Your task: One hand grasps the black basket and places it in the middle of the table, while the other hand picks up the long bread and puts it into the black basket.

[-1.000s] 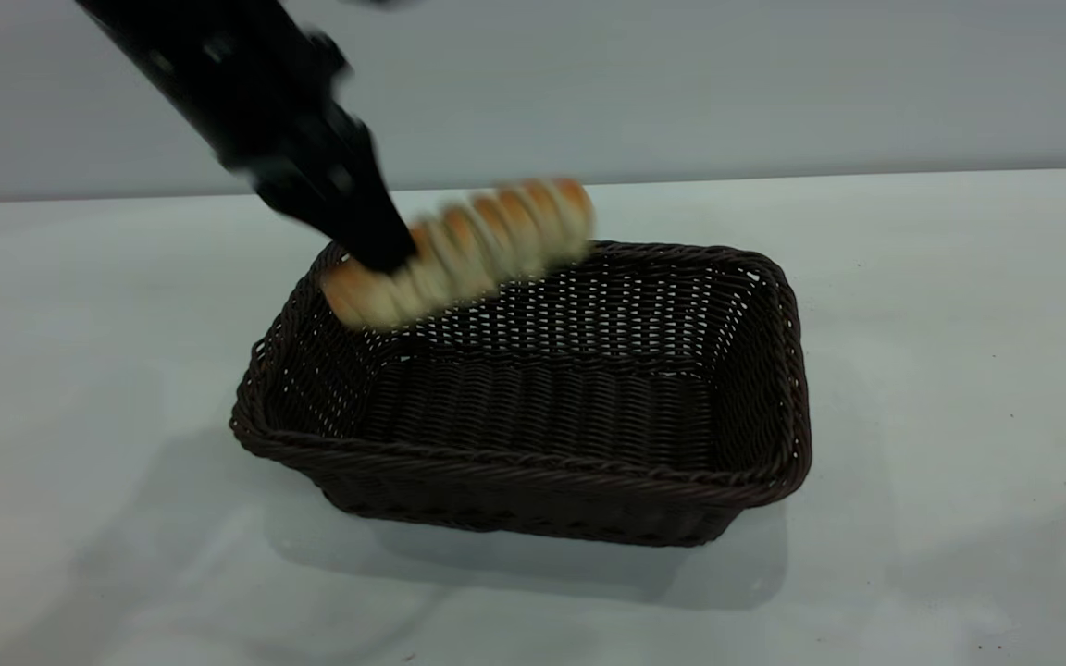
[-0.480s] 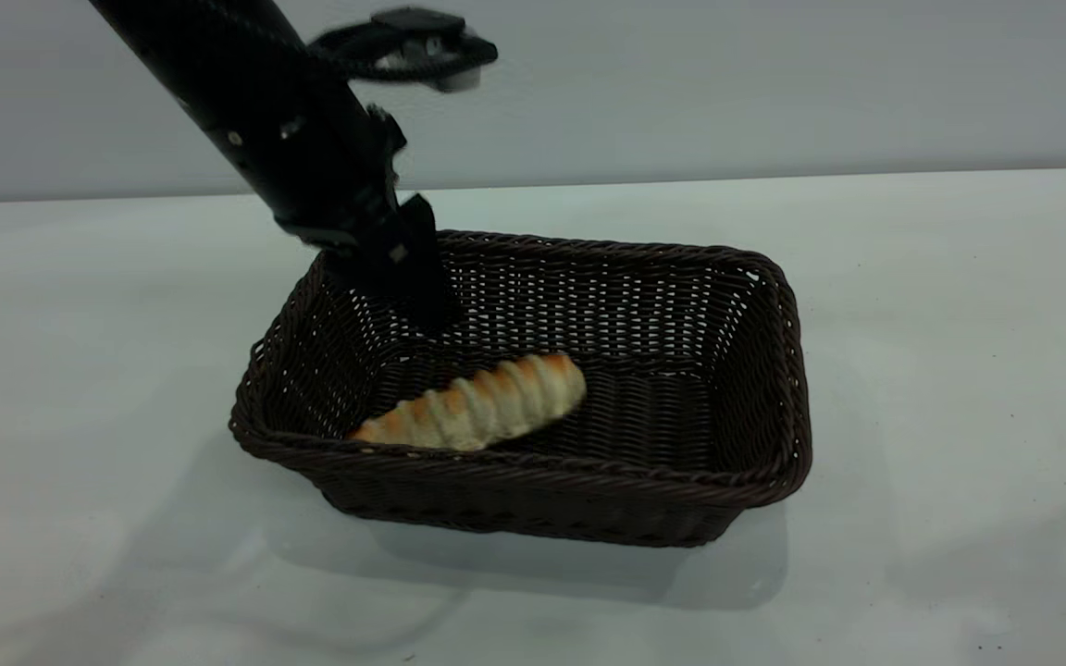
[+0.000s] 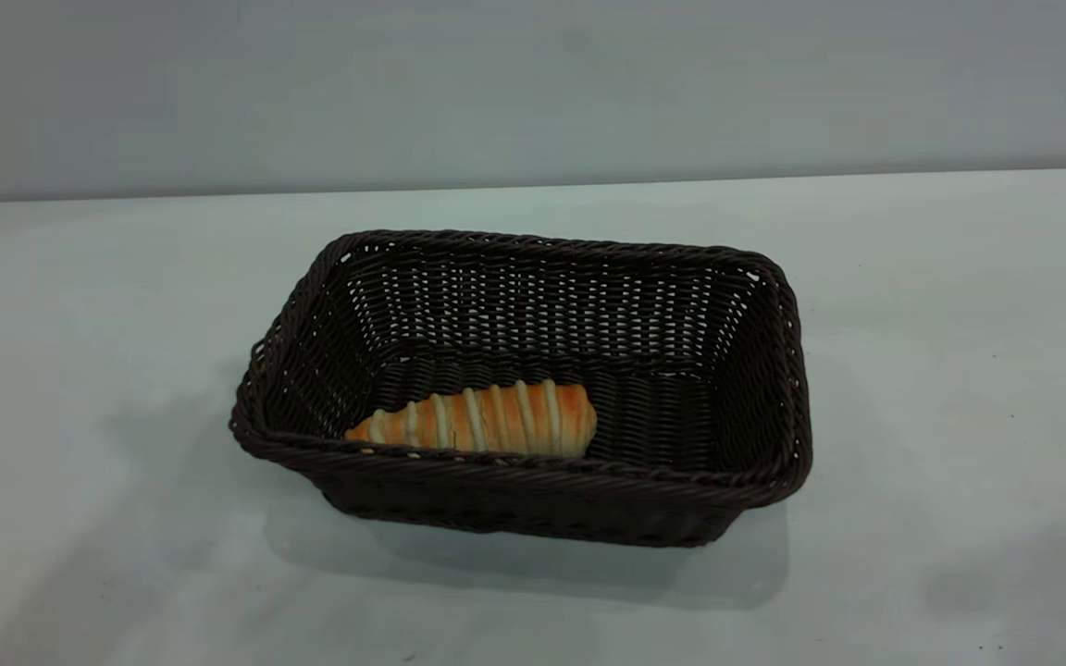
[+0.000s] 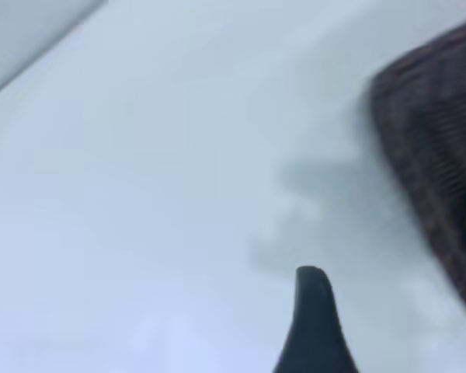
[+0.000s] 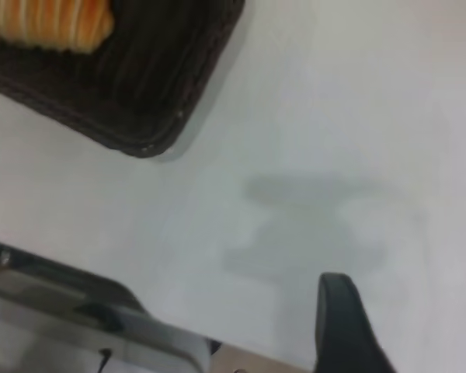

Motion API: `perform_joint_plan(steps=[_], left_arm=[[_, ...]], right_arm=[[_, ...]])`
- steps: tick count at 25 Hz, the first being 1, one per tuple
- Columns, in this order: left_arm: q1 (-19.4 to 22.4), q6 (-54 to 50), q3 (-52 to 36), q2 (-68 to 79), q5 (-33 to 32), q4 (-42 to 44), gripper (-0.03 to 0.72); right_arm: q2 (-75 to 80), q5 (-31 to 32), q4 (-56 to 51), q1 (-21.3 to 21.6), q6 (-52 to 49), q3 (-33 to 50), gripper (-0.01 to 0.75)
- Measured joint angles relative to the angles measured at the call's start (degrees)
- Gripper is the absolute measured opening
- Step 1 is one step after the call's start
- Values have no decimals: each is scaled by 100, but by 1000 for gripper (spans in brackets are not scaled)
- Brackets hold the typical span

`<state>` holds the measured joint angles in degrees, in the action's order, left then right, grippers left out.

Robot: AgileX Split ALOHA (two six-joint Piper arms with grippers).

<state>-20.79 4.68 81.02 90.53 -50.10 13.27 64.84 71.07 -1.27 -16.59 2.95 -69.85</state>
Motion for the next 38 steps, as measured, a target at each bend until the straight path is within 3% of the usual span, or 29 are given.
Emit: perform_joint_plan(steps=[4,9,16,22,26,38], left_arm=[[177,-179,-111,-873,-420,41,584],[403,-269,-953,-1998,-676,-36,584],[415,-288,-2250,-3831,-658,-484,585],[415,-288,-3034,-4934,-714,-772,585],[415,-288,-3652,-5579,-697,-1022,585],[415,-288,-4911,-7162,-687,-1176,585]], right_arm=[[-525,0,54,0,5,6,438],[-1344,0,54,0,15,416,438],[-2763,-56,-80,0,214,1856,438],[-3890,-854,-266,0,304,3258,438],[-4465,-1019,-266,0,304,3908,438],[-5492,-644,-97,0,476,4097,438]])
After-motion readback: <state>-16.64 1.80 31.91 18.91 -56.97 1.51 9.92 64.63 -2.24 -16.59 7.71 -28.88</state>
